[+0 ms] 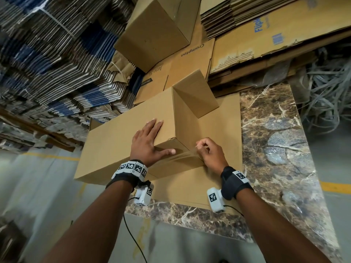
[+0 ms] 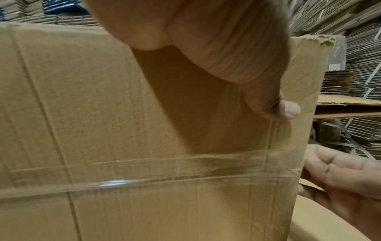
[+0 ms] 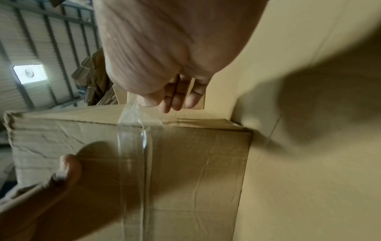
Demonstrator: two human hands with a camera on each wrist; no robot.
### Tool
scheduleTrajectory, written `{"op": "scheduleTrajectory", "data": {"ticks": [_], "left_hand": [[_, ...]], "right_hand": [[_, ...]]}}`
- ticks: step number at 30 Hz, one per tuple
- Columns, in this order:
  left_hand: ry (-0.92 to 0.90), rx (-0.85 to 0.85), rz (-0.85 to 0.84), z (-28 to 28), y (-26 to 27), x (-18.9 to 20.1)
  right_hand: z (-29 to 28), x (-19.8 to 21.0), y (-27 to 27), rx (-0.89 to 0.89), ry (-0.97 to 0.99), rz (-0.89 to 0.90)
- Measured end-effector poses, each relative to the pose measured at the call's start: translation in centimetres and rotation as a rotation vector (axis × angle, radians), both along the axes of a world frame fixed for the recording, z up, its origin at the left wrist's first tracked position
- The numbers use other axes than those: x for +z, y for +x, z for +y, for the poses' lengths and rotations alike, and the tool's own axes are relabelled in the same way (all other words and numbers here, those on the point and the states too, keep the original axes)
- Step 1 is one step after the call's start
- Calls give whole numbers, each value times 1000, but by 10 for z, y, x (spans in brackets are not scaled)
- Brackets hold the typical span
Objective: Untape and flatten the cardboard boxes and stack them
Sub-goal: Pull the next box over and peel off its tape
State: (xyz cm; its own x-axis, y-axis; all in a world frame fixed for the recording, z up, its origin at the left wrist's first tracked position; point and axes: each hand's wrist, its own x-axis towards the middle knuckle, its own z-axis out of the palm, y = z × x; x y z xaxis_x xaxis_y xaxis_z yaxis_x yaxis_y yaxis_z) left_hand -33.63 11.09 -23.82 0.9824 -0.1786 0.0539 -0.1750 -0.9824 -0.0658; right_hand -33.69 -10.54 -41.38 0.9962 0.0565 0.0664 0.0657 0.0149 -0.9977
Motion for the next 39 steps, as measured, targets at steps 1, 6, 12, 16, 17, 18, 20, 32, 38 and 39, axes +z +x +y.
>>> {"op": "scheduleTrajectory", "data": {"ticks": [1,6,12,16,17,18,20,32,38,39], "left_hand": [[-1,0,-1,-1,0,0],[-29,19,-13,-12,1,0],[-16,152,34,-60,14,1],[-10,202,99,-78,27,4],[-13,204,118,-79,29,5],[-16,202,137,-80,31,6],[-40,189,188,-77,33,11],[-203,-55,360,39,-30,52],[49,14,259,192,-101,31],[69,37,247,217,-112,27]], "right_hand": [[-2,1,-6,-5,46,34],[-12,8,-23,-86,136,88],[-25,17,-39,-245,296,147],[-33,19,-51,-295,372,235],[-34,18,-53,-282,383,273],[-34,18,-57,-264,390,316],[-35,17,-63,-215,390,389],[9,48,-101,-116,-109,311],[44,43,-115,-270,-287,248],[50,42,-118,-291,-311,256]]}}
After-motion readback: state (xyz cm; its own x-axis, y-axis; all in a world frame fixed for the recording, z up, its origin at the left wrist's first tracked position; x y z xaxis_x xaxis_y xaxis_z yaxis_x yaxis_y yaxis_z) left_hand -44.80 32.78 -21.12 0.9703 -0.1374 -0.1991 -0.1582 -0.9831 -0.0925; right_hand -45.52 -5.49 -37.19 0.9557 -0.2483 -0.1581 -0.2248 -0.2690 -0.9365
